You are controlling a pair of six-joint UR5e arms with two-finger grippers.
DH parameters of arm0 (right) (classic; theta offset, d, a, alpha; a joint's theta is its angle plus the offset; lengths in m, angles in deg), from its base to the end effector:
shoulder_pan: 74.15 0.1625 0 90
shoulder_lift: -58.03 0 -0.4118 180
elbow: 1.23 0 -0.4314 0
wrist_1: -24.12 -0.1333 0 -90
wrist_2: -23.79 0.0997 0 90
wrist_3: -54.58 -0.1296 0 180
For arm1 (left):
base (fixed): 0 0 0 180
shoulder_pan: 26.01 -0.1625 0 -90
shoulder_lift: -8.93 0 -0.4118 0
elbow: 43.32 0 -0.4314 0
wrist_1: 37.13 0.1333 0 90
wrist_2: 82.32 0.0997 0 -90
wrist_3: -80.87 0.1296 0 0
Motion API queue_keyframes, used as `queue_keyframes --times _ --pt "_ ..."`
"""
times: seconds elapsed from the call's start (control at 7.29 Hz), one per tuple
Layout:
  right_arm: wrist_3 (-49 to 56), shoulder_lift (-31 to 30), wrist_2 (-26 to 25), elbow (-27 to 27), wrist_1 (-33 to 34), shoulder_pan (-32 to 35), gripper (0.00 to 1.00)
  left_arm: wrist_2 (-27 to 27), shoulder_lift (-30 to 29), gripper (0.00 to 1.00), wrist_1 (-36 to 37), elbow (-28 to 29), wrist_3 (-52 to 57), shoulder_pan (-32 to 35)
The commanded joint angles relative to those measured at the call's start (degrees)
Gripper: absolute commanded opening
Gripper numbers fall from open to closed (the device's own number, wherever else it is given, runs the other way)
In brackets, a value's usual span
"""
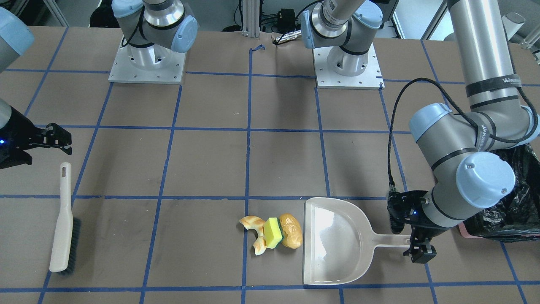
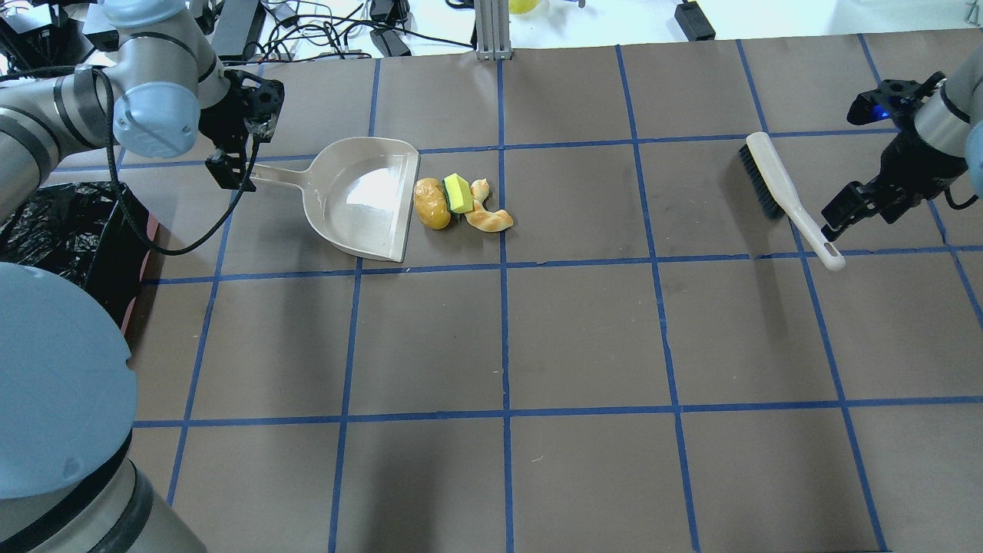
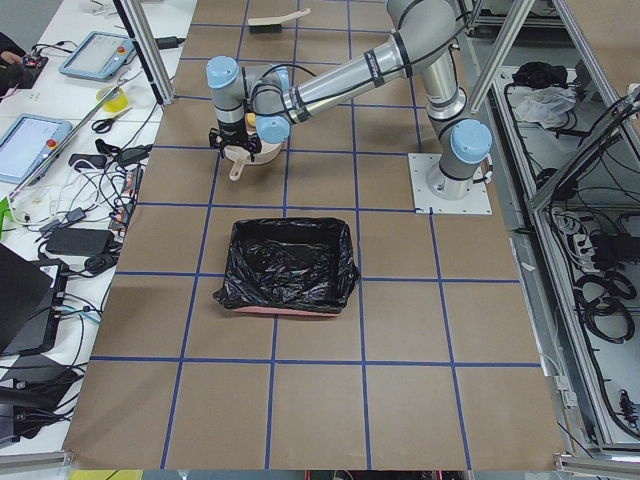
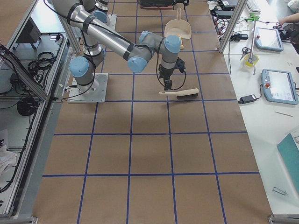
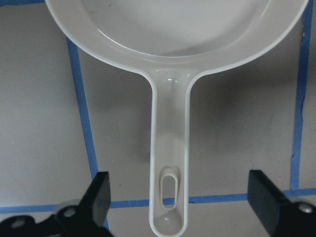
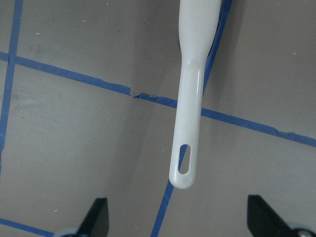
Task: Sweep and dump trash into bin
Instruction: 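Grasp the white brush handle with the right gripper while the left holds the dustpan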
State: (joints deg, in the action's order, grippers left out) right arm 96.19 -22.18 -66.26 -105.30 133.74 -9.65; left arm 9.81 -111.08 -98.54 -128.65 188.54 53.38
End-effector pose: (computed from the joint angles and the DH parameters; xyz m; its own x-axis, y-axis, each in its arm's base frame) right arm -0.1185 -0.5577 0.2572 -0.9600 -0.2759 -0.0484 -0.2784 0.9588 0.0559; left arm 0.0031 -0.7144 0.2108 0.1229 0.9915 -0.0428 0.9913 -0.1206 0.0526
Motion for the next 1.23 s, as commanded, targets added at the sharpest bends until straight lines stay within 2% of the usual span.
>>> queue_keyframes --times 0.0,0.27,0.55,0.69,0.82,0.96,1.1 --pt "0.31 4.25 -0.38 0.01 4.01 0.19 0.99 -0.11 -0.84 1.0 9.24 -3.86 0.45 -0.38" --pt "-1.08 7.77 -0.91 0.01 7.35 0.19 1.0 -0.03 -0.76 1.0 11.84 -5.99 -0.61 -0.29" --pt "-4.61 8.23 -1.0 -0.07 7.27 0.36 1.0 0.06 -1.02 1.0 11.84 -6.17 -1.5 -0.2" --pt "-4.7 8.75 -1.09 -0.16 7.18 0.45 1.0 0.06 -1.02 0.92 11.84 -6.08 -1.75 -0.2" --pt "-4.7 9.36 -1.18 -0.16 7.18 0.45 1.0 0.06 -0.76 0.66 11.84 -5.99 -1.23 -0.2" --pt "-4.87 9.63 -3.18 -0.16 7.18 1.23 0.99 0.15 -0.75 0.2 11.93 -5.82 -1.23 -0.29" --pt "-4.79 9.72 -4.24 -0.16 7.09 2.11 0.97 0.15 -0.67 0.0 11.93 -5.82 -1.4 -0.29"
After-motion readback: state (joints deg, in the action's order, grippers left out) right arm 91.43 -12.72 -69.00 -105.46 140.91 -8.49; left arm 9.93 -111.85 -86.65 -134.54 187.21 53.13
